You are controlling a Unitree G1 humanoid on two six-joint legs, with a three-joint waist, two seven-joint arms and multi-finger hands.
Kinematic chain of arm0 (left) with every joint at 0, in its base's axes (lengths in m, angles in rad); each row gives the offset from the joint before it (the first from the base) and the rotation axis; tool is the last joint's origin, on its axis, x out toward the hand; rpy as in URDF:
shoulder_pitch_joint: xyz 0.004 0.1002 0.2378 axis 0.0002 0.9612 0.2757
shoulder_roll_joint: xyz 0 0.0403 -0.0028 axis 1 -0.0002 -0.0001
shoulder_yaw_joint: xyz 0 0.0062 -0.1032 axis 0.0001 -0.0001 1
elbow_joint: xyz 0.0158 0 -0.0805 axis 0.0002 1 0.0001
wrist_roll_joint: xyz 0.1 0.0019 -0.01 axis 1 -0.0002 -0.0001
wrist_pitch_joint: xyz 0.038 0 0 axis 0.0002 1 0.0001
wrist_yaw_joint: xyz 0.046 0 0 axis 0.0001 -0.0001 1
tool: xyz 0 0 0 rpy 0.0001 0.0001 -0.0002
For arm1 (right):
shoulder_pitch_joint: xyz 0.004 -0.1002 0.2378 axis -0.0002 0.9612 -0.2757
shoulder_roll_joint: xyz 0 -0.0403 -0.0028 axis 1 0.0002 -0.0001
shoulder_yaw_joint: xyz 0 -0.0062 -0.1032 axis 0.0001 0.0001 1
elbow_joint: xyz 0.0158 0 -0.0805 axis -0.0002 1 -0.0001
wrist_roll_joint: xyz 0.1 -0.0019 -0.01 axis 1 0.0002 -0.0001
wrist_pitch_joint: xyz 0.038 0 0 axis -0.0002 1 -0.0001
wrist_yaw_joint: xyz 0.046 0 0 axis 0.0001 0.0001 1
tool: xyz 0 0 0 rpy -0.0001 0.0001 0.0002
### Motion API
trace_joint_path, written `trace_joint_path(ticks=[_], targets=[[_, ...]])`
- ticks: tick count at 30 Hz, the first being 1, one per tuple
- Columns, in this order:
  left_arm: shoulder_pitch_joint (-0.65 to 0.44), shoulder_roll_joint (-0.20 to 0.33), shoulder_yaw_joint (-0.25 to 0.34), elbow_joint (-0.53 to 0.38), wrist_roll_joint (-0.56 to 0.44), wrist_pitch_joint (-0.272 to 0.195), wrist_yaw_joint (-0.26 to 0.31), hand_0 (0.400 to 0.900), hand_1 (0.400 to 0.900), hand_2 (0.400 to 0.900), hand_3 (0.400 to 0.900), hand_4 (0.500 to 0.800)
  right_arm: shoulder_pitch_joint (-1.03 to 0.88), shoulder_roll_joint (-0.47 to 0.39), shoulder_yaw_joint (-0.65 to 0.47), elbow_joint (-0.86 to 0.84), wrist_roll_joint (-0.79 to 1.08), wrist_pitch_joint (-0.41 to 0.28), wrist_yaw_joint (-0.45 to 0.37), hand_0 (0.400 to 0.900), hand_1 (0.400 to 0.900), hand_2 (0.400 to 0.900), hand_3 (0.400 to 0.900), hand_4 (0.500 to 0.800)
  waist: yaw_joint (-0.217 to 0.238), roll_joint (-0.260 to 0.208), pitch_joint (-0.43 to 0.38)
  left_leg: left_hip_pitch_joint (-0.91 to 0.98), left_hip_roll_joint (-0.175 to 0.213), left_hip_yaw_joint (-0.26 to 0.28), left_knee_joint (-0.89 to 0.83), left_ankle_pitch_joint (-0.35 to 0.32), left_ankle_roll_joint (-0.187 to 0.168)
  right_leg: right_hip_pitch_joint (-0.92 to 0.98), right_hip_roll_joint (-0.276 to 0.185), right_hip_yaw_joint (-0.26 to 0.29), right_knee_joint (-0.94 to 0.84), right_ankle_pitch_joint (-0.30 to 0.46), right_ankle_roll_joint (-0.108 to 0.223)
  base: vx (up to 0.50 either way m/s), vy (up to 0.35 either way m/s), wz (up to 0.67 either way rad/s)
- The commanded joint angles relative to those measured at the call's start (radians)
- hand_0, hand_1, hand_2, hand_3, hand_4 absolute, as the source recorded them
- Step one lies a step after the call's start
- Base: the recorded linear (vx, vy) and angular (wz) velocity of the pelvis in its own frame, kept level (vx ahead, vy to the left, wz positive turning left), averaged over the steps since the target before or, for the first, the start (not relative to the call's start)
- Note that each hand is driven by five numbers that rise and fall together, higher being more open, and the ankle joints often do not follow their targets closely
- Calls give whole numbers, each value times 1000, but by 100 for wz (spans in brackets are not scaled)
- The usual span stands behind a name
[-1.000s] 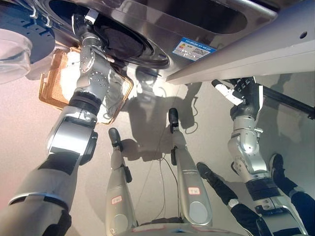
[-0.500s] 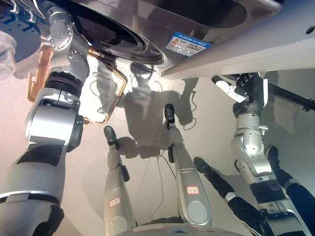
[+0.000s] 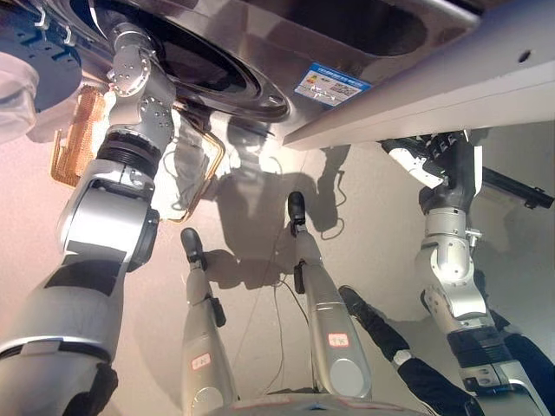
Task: Put the clothes in the basket into the washing machine.
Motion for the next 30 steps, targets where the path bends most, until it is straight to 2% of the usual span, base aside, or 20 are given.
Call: trace_joint_path(ticks=[1, 15, 18, 21, 22, 23, 25, 26, 27, 29, 30], targets=[[-53, -9, -20, -3, 48, -117, -38, 900, 900, 900, 900, 800, 60, -39, -34, -21, -12, -87, 0, 900, 900, 900, 900, 800, 15, 31, -177, -2, -13, -58, -2, -42, 17, 47, -7, -4, -9, -25, 79, 0, 0, 0], [-24, -19, 19, -10, 26, -129, -25, 900, 900, 900, 900, 800, 51, -44, -29, -10, -6, -87, 1, 900, 900, 900, 900, 800, 19, 24, -176, -8, -8, -61, -2, -39, 19, 43, -3, -8, -12, -23, 77, 0, 0, -1], [34, -22, 38, -41, 27, -131, -34, 900, 900, 900, 900, 800, 51, -39, -31, -7, -6, -85, 0, 900, 900, 900, 900, 800, 26, 24, -176, 0, -4, -59, -2, -45, 20, 46, 0, -10, -8, -30, 76, 0, 0, 0], [171, -24, 75, -118, 47, -143, -40, 900, 900, 900, 900, 800, 46, -29, -40, -5, -16, -79, -5, 900, 900, 900, 900, 800, 40, 23, -171, 12, -6, -55, -2, -46, 23, 54, -1, -10, 0, -34, 71, 0, 0, 0], [173, -24, 76, -121, 49, -142, -39, 900, 900, 900, 900, 800, 46, -29, -39, -5, -16, -79, -5, 900, 900, 900, 900, 800, 37, 22, -172, 8, -8, -57, -2, -40, 24, 51, -3, -10, -1, -29, 71, 0, 0, 0], [248, -26, 90, -165, 68, -151, -47, 900, 900, 900, 900, 800, 35, -18, -43, 6, -16, -77, -7, 900, 900, 900, 900, 800, 49, 19, -166, 16, -8, -55, -2, -42, 26, 57, -3, -12, 2, -31, 69, 0, 0, 0], [289, -32, 105, -190, 73, -155, -46, 900, 900, 900, 900, 800, 32, -14, -41, 16, -19, -75, -8, 900, 900, 900, 900, 800, 52, 18, -165, 20, -9, -53, -2, -41, 27, 62, -4, -14, 4, -33, 68, 17, -5, 2], [367, -44, 123, -253, 60, -171, -55, 900, 900, 900, 900, 800, 21, -8, -42, 32, -19, -71, -10, 900, 900, 900, 900, 800, 63, 16, -161, 36, -5, -53, -2, -50, 27, 78, -2, -17, 9, -44, 67, 20, -9, 7], [370, -43, 124, -256, 61, -170, -54, 900, 900, 900, 900, 800, 21, -8, -40, 32, -19, -72, -10, 900, 900, 900, 900, 800, 60, 15, -163, 33, -7, -55, -2, -44, 28, 76, -4, -18, 8, -39, 67, 32, -4, 9], [482, -64, 139, -345, 75, -185, -63, 900, 900, 900, 900, 800, 22, 7, -50, 57, -14, -70, -16, 900, 900, 900, 900, 800, 77, 11, -160, 63, -4, -54, -2, -53, 31, 101, -2, -23, 24, -55, 65, 38, 7, 9], [483, -64, 139, -348, 77, -184, -61, 900, 900, 900, 900, 800, 21, 7, -49, 57, -14, -70, -16, 900, 900, 900, 900, 800, 75, 10, -161, 59, -6, -55, -2, -48, 31, 99, -4, -23, 22, -50, 65, 29, 4, 11]])
